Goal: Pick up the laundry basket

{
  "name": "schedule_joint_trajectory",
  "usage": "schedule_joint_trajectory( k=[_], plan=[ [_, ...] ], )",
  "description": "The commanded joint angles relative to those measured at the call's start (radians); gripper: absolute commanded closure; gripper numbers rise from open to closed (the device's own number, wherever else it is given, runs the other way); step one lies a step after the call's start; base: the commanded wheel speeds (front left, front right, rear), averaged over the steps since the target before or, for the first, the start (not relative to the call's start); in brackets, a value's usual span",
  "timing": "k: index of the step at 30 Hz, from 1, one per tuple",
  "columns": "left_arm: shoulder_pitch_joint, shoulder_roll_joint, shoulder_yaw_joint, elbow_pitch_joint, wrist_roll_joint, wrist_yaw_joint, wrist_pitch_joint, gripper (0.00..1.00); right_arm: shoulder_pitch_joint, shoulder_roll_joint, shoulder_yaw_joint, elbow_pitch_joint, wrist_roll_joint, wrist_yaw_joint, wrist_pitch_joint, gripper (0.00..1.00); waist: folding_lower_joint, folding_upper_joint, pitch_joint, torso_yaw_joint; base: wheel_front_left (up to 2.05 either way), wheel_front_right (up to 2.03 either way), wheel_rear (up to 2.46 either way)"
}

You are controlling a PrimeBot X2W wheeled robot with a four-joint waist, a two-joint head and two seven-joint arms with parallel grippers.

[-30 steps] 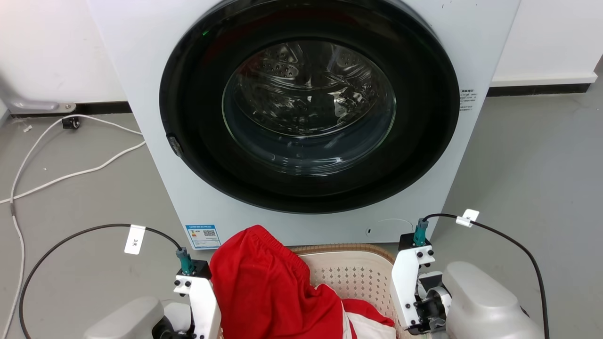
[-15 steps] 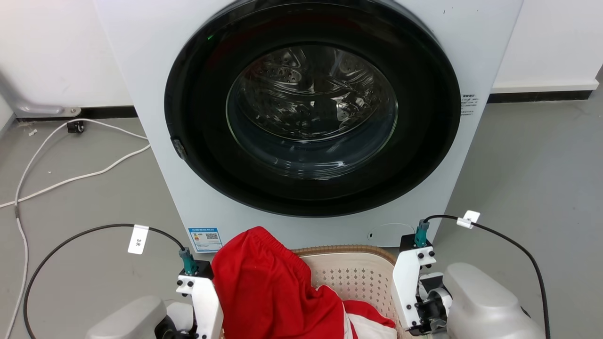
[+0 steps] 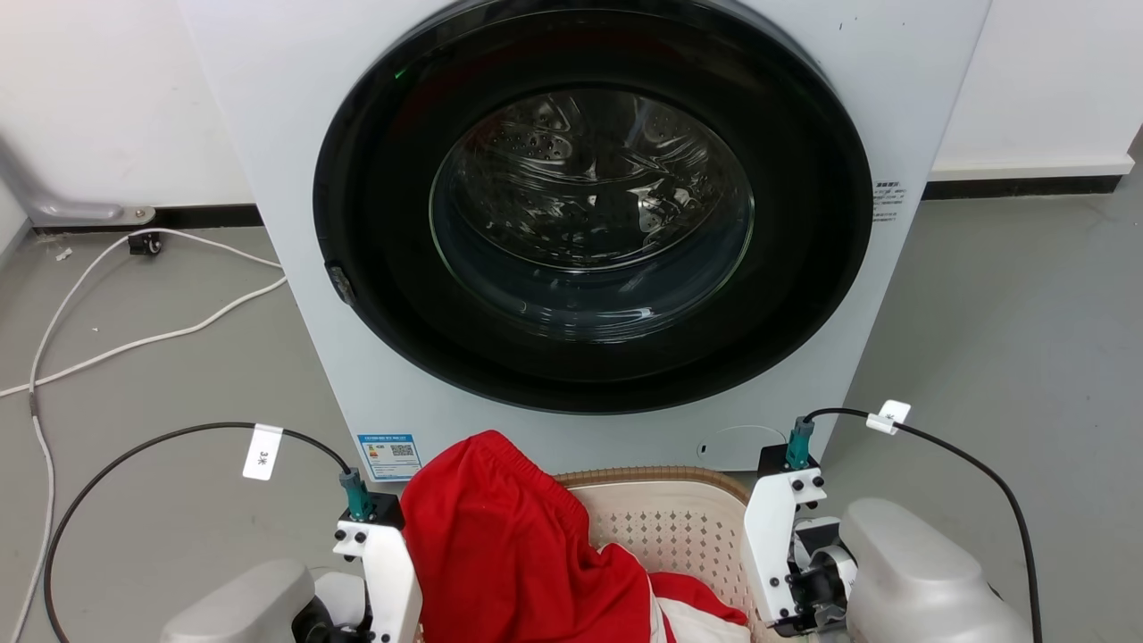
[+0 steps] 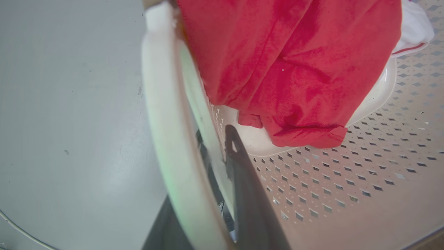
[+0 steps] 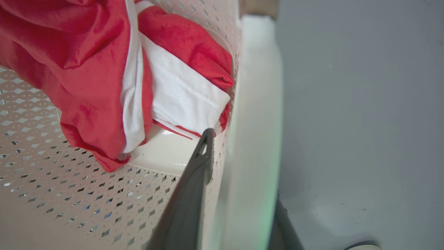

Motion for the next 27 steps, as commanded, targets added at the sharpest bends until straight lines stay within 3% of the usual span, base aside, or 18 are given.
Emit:
schedule_joint_trajectory(
  k=[1,27],
  plan=[
    [-0.006,0.017,-0.011,0.004,0.009,-0.004,0.008,1.0,-0.025,-0.013,0.006,-0.008,0.002,0.013,0.002,1.0,0.0,0.0,0.0,0.0,0.0,0.0,0.0],
    [-0.012,0.012,-0.019,0.007,0.007,-0.004,0.008,1.0,-0.019,-0.012,0.054,-0.007,0.062,0.013,-0.033,1.0,0.0,0.0,-0.004,0.001,0.0,0.0,0.0]
  ],
)
